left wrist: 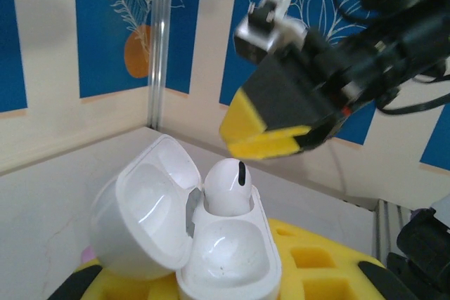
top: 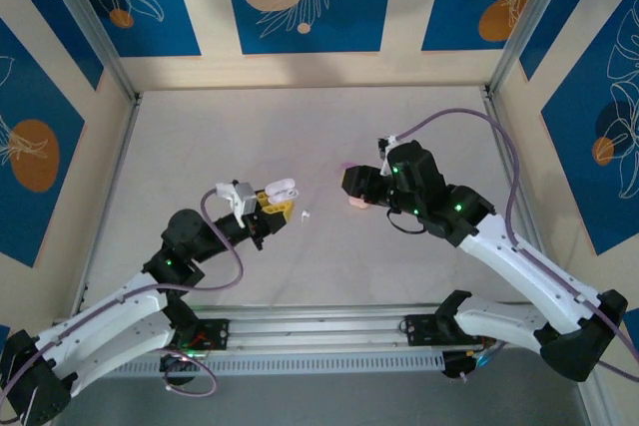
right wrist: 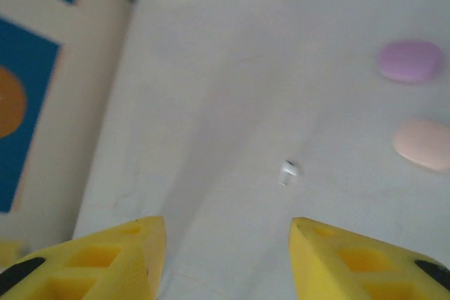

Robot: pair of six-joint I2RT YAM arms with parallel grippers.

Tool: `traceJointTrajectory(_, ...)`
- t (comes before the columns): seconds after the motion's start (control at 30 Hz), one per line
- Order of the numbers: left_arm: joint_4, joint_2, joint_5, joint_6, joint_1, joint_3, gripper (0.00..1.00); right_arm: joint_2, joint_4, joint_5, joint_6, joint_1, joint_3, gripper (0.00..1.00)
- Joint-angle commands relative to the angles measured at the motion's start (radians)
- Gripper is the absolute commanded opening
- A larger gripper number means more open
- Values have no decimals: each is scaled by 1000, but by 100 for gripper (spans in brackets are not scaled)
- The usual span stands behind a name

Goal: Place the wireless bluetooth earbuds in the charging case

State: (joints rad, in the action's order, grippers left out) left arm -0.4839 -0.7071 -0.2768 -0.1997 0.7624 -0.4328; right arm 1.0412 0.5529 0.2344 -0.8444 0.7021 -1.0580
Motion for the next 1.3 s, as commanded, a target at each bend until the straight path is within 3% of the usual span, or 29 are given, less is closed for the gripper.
traceJointTrajectory(0.0, 31, 44, 47, 44, 11, 7, 13, 56, 92, -108, -122, -67, 42, 50)
traceJointTrajectory(0.27, 76, 96, 67, 71, 11, 3, 13, 328, 190, -218, -74, -77, -42, 51)
traceJointTrajectory(0.7, 208, 247, 135, 127, 12, -15, 12, 777, 249, -239, -44, -4, -313, 50)
traceJointTrajectory(0.97, 252, 292, 140, 138, 11, -14, 13, 1023, 355, -179, -48, 41, -561, 50)
traceJointTrajectory(1.27, 256, 304, 140, 143, 12, 2, 13, 1139, 438, -87, -56, 73, -706, 51)
